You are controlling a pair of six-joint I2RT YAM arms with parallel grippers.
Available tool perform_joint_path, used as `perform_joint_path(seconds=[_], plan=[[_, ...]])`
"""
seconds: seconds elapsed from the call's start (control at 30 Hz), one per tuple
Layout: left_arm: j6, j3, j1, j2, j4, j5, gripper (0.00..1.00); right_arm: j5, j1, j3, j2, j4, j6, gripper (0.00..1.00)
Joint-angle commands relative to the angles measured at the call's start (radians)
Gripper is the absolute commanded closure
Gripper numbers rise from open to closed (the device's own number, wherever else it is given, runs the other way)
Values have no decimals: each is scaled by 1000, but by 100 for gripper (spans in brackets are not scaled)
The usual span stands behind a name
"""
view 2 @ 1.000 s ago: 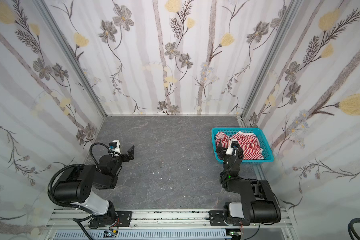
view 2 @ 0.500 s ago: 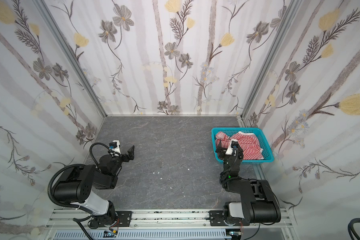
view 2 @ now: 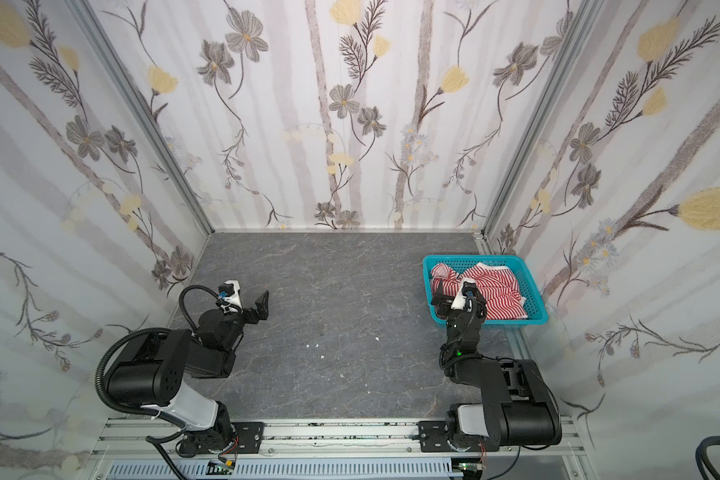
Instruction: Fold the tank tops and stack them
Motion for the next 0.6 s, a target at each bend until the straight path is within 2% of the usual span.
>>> perform_joint_path(seconds=[0.0, 0.37, 0.47, 0.57], plan=[[-6, 1, 0, -1, 40, 4, 0, -10, 0, 5, 1, 16, -13, 0], [-19, 3, 1, 2, 45, -25, 0, -8, -5, -3, -44, -3, -5, 0], [-6, -4, -1, -21, 43, 5, 0, 10, -5, 46, -168, -204, 4, 0], [-10, 8, 1, -76, -25, -7, 0, 50, -9, 170, -297, -536, 72, 0]])
